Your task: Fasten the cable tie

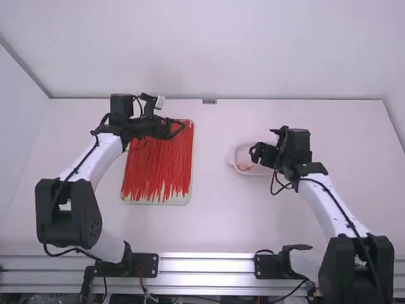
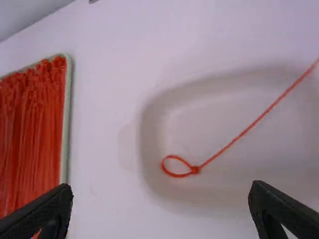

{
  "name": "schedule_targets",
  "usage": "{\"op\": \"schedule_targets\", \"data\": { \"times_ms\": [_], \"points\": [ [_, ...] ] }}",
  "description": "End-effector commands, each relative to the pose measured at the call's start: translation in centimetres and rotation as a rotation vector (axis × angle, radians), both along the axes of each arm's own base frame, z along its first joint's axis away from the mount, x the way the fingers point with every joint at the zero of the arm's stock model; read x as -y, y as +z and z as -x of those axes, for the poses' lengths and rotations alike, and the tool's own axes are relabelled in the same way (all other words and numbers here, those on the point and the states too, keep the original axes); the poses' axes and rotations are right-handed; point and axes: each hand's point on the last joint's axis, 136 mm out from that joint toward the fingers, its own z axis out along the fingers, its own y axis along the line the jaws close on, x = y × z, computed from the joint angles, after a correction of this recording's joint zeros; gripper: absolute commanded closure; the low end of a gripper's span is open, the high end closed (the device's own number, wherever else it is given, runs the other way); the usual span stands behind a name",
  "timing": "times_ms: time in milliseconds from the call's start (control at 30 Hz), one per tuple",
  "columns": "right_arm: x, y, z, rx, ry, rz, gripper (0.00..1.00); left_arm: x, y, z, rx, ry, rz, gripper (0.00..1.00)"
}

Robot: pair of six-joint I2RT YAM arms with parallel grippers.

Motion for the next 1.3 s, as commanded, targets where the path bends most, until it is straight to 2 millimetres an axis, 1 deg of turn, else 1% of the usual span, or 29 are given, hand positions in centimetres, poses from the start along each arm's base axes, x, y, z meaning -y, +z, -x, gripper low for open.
{"op": "schedule_targets", "data": {
  "times_ms": [0, 33, 100, 133, 300, 367, 433, 467, 500, 600, 633, 767, 800, 900, 933, 1033, 1133, 1267],
  "points": [
    [2.0, -0.3, 0.4, 0.031, -0.033, 0.066, 0.09, -0.4, 0.3, 0.6, 0.038, 0.020, -0.035, 0.09],
    [2.8, -0.2, 0.4, 0.049, -0.048, 0.087, 0.11, -0.5, 0.4, 0.7, 0.051, 0.030, -0.044, 0.11],
    [3.5, -0.1, 0.5, 0.089, -0.053, 0.130, 0.14, -0.9, 0.6, 0.8, 0.080, 0.053, -0.062, 0.14],
    [3.6, 0.0, 0.5, 0.094, -0.053, 0.136, 0.14, -0.9, 0.7, 0.8, 0.084, 0.056, -0.064, 0.14],
    [5.2, 0.5, 1.1, 0.206, -0.061, 0.266, 0.24, -2.0, 1.3, 1.3, 0.165, 0.124, -0.112, 0.22],
    [5.7, 0.7, 1.3, 0.241, -0.066, 0.310, 0.27, -2.4, 1.1, 1.7, 0.169, 0.147, -0.129, 0.25],
    [6.6, 0.2, 2.3, 0.253, -0.068, 0.382, 0.32, -3.0, 0.7, 2.5, 0.168, 0.182, -0.155, 0.30],
    [6.7, -0.2, 3.0, 0.257, -0.051, 0.406, 0.35, -3.4, 0.4, 2.9, 0.168, 0.202, -0.171, 0.32],
    [6.7, -0.3, 3.1, 0.258, -0.047, 0.410, 0.36, -3.5, 0.3, 3.0, 0.168, 0.206, -0.174, 0.33],
    [6.7, -1.5, 4.8, 0.261, -0.034, 0.424, 0.44, -4.5, -0.5, 4.3, 0.167, 0.263, -0.218, 0.40],
    [6.7, -1.7, 5.1, 0.261, -0.034, 0.424, 0.45, -4.7, -0.7, 4.5, 0.167, 0.273, -0.225, 0.41],
    [6.7, -3.6, 7.2, 0.261, -0.034, 0.424, 0.56, -6.3, -2.0, 6.4, 0.165, 0.354, -0.287, 0.51],
    [6.7, -3.7, 7.3, 0.261, -0.034, 0.424, 0.56, -6.4, -2.1, 6.6, 0.165, 0.359, -0.291, 0.52],
    [6.7, -5.3, 8.8, 0.261, -0.034, 0.424, 0.65, -7.7, -3.3, 8.1, 0.163, 0.424, -0.340, 0.60],
    [6.7, -5.6, 9.0, 0.261, -0.034, 0.424, 0.66, -7.9, -3.5, 8.4, 0.163, 0.434, -0.348, 0.61],
    [6.7, -7.3, 10.3, 0.261, -0.034, 0.424, 0.74, -9.3, -4.9, 9.9, 0.161, 0.501, -0.399, 0.70],
    [6.7, -8.6, 11.2, 0.261, -0.034, 0.424, 0.80, -10.4, -6.0, 11.1, 0.159, 0.552, -0.438, 0.76],
    [6.7, -7.3, 10.7, 0.326, -0.048, 0.423, 0.87, -11.8, -7.4, 12.7, 0.157, 0.616, -0.487, 0.84]
  ]
}}
